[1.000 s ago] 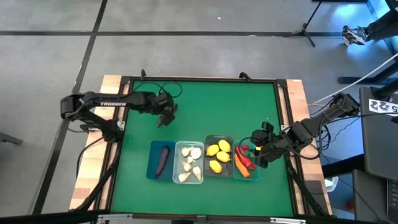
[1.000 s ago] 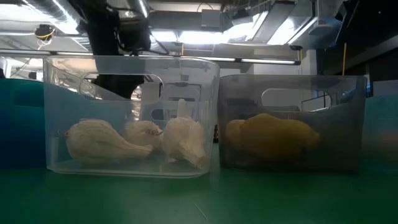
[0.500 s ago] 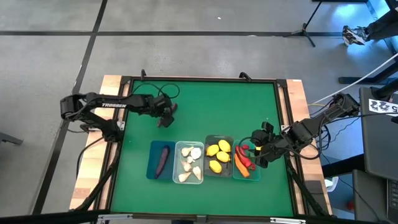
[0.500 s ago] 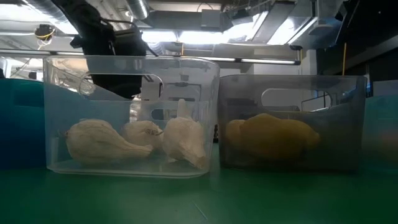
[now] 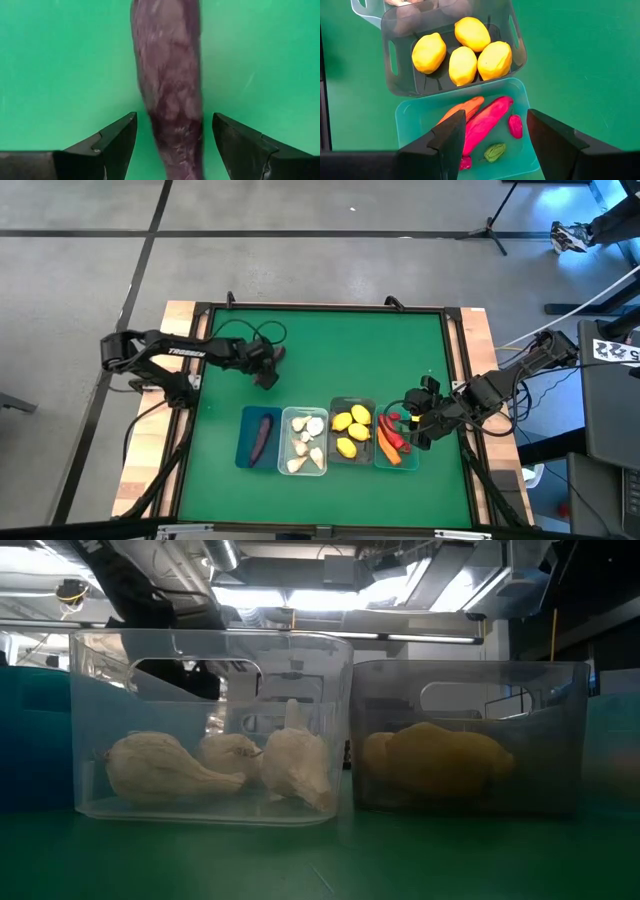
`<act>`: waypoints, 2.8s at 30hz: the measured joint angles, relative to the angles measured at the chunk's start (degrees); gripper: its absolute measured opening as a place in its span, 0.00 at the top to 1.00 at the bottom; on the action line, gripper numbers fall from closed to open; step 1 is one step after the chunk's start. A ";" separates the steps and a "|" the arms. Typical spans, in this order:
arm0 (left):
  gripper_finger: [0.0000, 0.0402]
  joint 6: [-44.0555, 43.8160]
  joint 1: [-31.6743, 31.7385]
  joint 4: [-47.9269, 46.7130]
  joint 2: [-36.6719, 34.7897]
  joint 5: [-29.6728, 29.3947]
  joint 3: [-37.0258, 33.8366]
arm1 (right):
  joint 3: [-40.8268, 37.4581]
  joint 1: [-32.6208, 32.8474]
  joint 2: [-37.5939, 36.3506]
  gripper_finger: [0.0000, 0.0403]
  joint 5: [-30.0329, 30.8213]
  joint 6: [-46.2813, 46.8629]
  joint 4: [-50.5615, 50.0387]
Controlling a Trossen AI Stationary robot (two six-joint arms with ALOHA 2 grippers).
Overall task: Sort produce into baskets
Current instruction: Put the eggplant into the dark blue bin
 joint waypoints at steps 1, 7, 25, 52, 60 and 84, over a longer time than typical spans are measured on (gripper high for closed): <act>0.36 -0.06 0.00 -0.22 0.51 0.01 -0.17 | 0.00 0.00 0.00 0.48 0.01 0.00 0.01; 0.41 -0.22 -0.02 0.81 3.58 -0.05 0.07 | 0.00 -0.01 0.02 0.48 0.05 0.01 0.09; 0.71 -2.60 -0.31 -4.89 3.34 -0.02 5.99 | 0.00 -0.01 0.02 0.48 0.03 1.34 0.17; 0.68 -57.12 -46.10 -24.45 -13.46 -13.80 23.26 | 0.00 -0.01 0.00 0.48 0.49 1.31 0.17; 0.68 -76.93 -57.34 -21.36 -1.93 -18.92 23.24 | 0.00 0.01 0.00 0.48 0.49 1.29 0.17; 0.68 -98.41 -64.46 -33.06 4.71 -18.73 23.15 | 0.00 -0.01 0.00 0.48 1.12 -0.01 2.38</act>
